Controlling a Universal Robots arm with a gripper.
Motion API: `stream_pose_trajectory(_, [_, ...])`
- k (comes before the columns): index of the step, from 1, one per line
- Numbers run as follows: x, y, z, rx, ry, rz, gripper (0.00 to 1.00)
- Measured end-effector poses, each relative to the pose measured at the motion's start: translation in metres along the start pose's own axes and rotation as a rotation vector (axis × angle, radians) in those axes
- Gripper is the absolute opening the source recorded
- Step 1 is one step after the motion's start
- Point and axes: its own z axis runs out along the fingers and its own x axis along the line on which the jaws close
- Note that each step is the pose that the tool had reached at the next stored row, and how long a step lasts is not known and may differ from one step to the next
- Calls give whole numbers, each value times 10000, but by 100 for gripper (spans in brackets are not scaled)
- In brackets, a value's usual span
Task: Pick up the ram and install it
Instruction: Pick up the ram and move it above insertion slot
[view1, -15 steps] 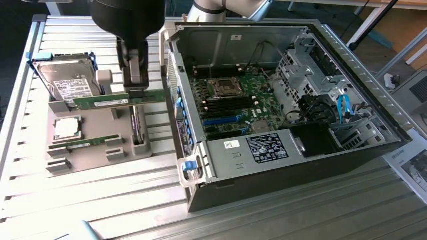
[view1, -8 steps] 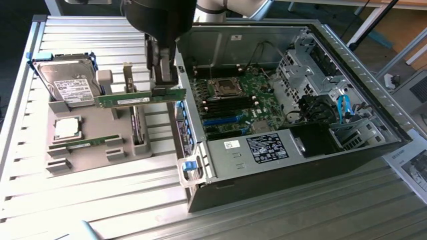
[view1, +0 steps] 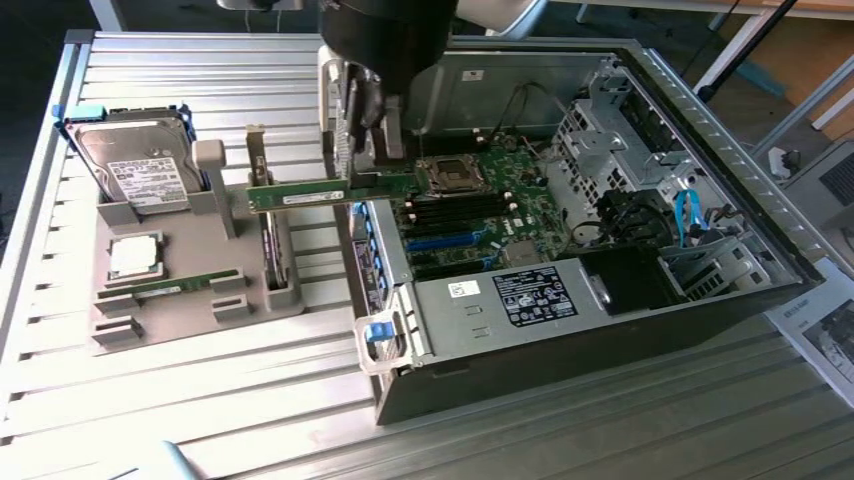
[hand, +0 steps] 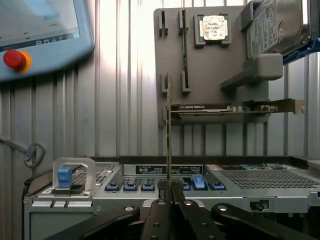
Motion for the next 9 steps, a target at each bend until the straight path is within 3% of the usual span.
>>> stream_pose_trajectory(6, [1,-236,-8,-1,0,0,12])
stream_pose_trajectory(9, [1,-398,-15,-3,1,0,12])
